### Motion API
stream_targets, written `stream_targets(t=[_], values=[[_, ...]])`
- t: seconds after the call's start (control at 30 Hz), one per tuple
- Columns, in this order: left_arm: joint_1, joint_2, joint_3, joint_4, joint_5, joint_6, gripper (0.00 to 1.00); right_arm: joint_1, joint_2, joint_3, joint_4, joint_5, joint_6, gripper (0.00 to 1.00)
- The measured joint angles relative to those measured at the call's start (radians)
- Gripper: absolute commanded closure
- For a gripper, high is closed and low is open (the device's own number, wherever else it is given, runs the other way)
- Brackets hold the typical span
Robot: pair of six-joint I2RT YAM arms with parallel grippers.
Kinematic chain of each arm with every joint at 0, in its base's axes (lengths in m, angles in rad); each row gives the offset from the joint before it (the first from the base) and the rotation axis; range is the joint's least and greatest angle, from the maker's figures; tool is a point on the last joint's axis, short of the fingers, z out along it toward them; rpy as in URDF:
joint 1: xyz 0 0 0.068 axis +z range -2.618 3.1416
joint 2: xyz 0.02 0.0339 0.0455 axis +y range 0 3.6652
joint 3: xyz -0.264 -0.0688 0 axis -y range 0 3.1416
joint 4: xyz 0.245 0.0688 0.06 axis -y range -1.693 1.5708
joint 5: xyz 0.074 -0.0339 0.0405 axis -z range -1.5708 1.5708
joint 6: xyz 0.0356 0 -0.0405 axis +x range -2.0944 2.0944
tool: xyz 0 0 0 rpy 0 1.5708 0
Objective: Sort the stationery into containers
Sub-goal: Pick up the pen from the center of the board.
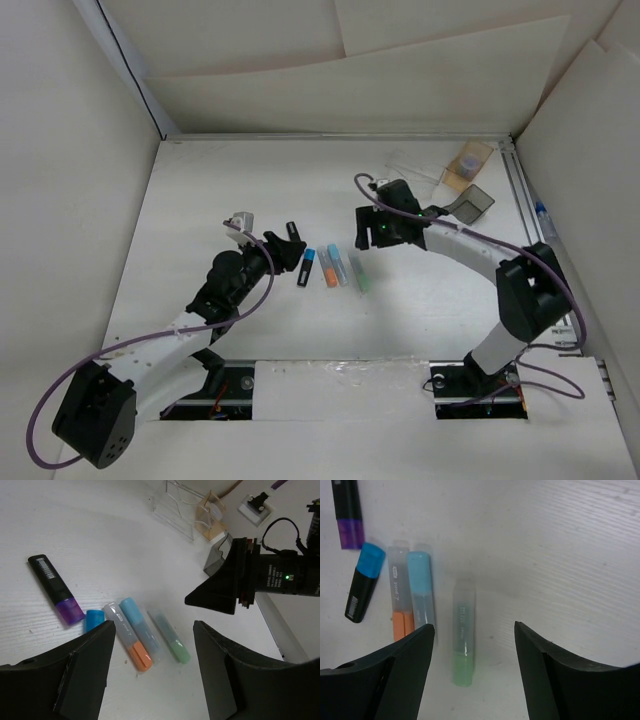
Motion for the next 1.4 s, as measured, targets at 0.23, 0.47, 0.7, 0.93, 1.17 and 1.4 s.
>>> stream_targets(t=[0.23,0.47,0.7,0.93,1.17,1.4], values=[[0.0,-0.019,0.001,-0.023,-0.01,0.0,0.38,0.129,0.134,0.039,-0.026,0.071,-0.022,0.42],[0.0,-0.018,0.003,-0.031,-0.015,0.0,0.38,0.144,0.159,0.039,-0.041,0.128,-0.015,0.46],[0.0,-0.018,0.007,-0.033,-0.018,0.0,0.38,0.154,0.186,0.037,-0.04,0.153,-0.009,0.49],[0.0,-0.018,0.009,-0.033,-0.018,0.0,0.38,0.161,0.21,0.039,-0.035,0.167,-0.003,0.8],[0.0,-0.018,0.009,-0.033,-0.018,0.0,0.38,0.165,0.212,0.043,-0.035,0.208,0.027,1.0],[0.0,-0.013,0.009,-0.029,0.002,0.0,0.38,0.026,0.104,0.047,-0.045,0.245,0.074,1.0]])
